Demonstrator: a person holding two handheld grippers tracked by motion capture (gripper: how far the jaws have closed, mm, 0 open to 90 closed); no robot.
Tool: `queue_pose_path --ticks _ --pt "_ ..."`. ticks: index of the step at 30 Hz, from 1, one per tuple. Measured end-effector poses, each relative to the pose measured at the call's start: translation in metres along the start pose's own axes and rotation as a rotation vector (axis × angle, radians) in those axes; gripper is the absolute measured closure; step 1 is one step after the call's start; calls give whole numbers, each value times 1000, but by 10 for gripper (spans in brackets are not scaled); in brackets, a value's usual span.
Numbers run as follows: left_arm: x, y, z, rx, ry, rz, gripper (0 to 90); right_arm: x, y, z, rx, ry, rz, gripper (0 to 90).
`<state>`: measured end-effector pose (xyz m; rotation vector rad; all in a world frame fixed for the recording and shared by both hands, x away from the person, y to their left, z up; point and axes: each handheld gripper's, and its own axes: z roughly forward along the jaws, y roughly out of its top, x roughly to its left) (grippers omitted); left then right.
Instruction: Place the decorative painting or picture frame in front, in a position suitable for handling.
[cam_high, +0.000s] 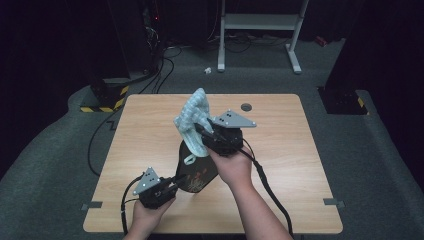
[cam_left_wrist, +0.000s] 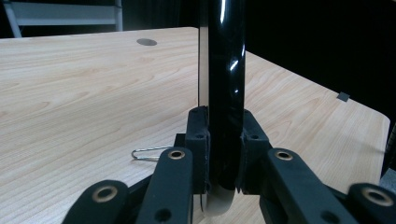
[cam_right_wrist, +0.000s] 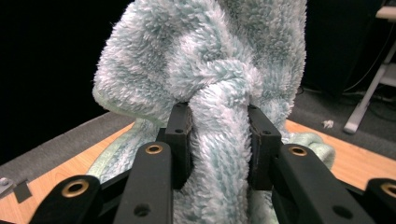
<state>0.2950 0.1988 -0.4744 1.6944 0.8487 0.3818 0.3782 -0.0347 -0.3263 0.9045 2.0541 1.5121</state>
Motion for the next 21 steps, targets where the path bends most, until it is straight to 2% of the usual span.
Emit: queue_pose_path --ticks 2,6,21 --pt "0 0 0 0 0 -1 782 1 0 1 0 -5 -12 672" --pt "0 0 0 1 0 3 782 -5 -1 2 7 -19 1 673" --pt "0 0 0 1 -3 3 782 -49 -23 4 75 -128 81 673"
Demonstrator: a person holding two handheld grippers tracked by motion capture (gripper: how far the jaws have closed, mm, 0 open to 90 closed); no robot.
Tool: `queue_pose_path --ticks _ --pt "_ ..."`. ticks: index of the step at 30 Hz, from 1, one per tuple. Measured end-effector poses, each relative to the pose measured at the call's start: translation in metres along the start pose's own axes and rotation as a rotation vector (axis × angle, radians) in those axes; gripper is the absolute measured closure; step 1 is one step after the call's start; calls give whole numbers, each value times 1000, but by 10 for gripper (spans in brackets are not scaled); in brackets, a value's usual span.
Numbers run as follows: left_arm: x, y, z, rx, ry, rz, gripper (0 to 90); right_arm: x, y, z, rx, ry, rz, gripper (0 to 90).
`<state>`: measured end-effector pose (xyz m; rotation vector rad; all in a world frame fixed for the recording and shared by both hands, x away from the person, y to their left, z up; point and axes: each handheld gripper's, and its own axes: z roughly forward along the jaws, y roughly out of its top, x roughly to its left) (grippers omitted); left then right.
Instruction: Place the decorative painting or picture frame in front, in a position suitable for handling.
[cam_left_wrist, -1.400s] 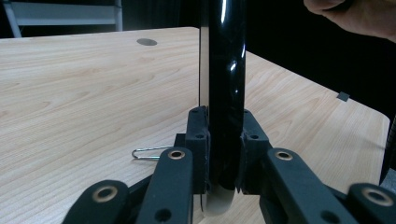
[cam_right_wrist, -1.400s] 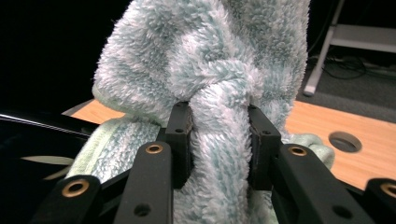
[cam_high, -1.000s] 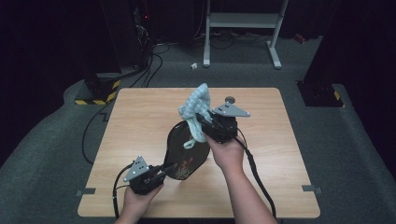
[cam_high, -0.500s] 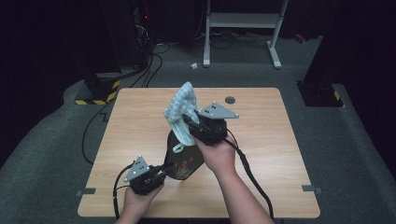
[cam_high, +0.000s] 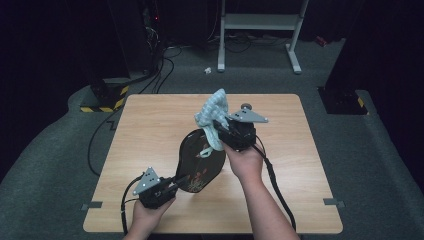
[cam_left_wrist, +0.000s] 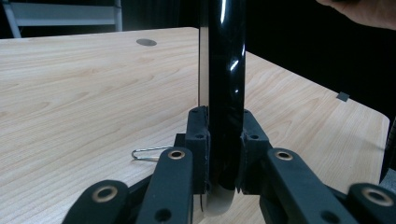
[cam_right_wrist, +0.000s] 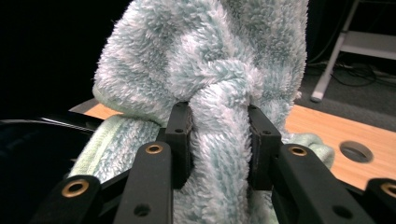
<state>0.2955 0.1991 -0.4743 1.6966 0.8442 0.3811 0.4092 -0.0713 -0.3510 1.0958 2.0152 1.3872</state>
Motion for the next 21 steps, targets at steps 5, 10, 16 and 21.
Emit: queue_pose_path --ticks 5,10,16,21 --pt "1 0 0 1 1 2 782 -13 -5 -4 21 -36 0 674" --pt "1 0 0 1 1 2 782 -23 -12 -6 42 -60 4 675" --pt "1 0 0 0 -3 -2 782 -31 -26 -8 84 -85 -6 676" --pt "2 0 0 1 -6 -2 782 -35 -33 -3 114 -88 -4 677"
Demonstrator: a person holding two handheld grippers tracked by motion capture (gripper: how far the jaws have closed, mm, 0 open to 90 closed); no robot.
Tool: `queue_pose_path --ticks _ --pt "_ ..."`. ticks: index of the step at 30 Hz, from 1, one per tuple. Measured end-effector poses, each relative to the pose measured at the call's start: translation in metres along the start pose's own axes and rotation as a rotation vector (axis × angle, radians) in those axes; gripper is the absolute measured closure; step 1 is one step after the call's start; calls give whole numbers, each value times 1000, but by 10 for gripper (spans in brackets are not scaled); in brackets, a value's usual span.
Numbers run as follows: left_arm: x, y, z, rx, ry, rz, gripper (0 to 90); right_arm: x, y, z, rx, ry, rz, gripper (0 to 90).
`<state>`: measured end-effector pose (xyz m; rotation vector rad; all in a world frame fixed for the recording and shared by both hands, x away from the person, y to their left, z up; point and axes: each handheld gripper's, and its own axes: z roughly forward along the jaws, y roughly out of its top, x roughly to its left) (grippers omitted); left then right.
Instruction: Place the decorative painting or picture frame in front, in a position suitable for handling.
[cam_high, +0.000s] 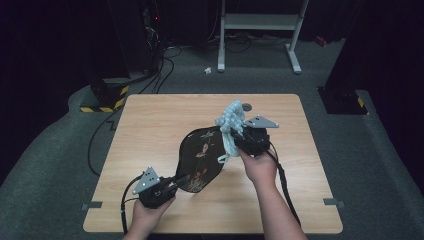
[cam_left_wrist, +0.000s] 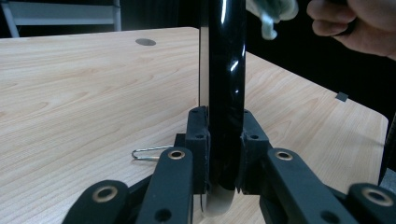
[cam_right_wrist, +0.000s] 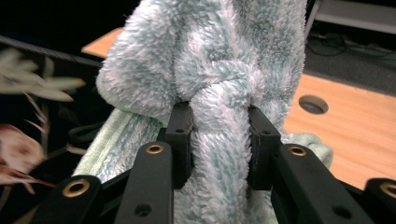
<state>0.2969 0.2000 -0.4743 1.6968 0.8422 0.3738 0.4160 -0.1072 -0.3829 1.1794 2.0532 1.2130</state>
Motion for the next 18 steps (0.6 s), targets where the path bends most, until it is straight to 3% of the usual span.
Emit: queue_pose_path --ticks 7,18 --pt "0 0 0 0 -4 -1 782 -10 -25 12 92 2 2 679" --pt "2 0 0 3 -14 -2 782 -2 -67 25 204 7 -21 679"
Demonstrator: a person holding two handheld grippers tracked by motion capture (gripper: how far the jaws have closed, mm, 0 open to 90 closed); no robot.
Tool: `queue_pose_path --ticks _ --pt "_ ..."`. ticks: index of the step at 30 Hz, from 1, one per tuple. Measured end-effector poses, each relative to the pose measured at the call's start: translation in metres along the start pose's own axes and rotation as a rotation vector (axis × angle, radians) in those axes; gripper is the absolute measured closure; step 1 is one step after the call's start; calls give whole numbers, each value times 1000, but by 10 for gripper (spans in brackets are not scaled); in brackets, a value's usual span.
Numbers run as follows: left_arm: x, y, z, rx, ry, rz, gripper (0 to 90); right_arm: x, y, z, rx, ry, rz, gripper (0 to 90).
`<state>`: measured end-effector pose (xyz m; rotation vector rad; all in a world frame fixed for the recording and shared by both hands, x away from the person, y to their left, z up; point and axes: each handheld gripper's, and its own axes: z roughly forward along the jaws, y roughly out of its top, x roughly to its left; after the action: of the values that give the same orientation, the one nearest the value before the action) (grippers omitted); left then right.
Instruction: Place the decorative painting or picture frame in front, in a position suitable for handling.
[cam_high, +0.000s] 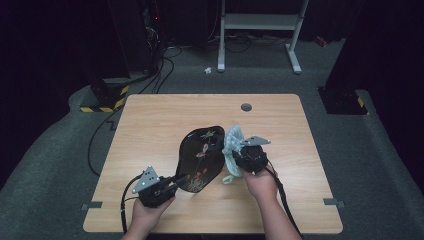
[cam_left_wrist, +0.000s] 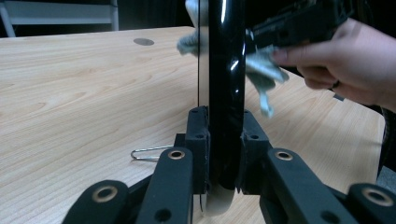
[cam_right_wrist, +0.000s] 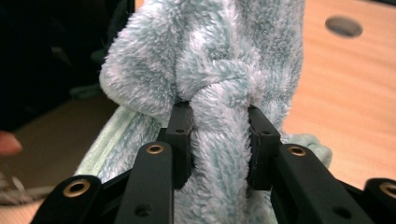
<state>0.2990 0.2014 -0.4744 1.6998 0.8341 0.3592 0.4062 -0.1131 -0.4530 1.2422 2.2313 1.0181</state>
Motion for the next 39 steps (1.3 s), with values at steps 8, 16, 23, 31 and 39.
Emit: queue_pose_path --ticks 8,16,23,31,39 --pt "2 0 0 1 -8 5 782 1 -8 2 46 -27 1 679" --pt "2 1 1 0 -9 4 782 0 -13 7 25 -21 9 680" --pt "2 1 1 1 -10 3 782 2 18 -17 -94 -18 -34 680" --pt "2 0 1 1 -11 3 782 6 50 -46 -185 -31 -70 680" --pt "2 0 1 -1 -14 1 782 21 68 -59 -226 -34 -144 680"
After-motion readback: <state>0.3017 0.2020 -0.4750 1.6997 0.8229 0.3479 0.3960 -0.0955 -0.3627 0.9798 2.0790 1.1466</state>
